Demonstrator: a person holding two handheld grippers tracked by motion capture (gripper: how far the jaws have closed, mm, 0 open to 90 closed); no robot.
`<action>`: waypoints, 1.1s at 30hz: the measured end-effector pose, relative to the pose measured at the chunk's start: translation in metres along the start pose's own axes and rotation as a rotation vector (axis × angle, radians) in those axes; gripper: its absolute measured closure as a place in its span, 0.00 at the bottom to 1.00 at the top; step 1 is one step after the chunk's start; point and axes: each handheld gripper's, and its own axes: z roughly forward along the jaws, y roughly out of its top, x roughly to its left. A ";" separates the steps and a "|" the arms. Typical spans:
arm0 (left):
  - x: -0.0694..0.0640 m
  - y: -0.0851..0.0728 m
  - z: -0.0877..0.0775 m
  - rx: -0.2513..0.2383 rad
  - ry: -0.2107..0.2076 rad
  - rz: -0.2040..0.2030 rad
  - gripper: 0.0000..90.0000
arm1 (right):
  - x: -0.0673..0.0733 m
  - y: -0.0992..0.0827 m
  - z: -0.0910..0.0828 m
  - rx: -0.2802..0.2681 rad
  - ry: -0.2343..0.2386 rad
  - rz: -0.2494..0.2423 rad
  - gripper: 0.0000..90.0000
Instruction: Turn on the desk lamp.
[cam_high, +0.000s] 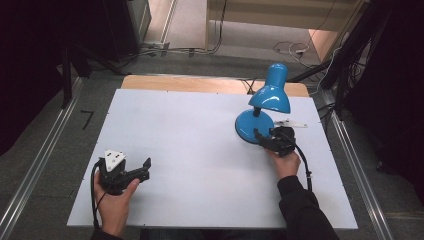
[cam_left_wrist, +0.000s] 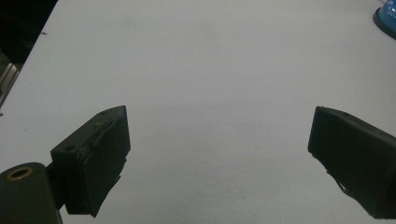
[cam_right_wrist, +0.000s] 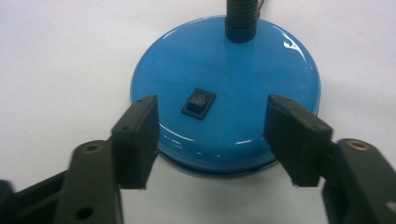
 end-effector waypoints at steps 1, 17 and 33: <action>0.000 0.000 0.000 0.000 -0.001 0.000 0.07 | 0.000 0.000 0.001 -0.003 0.004 0.002 0.46; 0.002 0.000 -0.001 -0.003 -0.015 -0.009 0.07 | 0.013 0.007 0.011 -0.038 -0.003 -0.042 0.92; 0.003 0.000 -0.001 -0.001 -0.010 -0.010 0.07 | 0.012 0.007 0.018 -0.040 -0.027 -0.031 0.97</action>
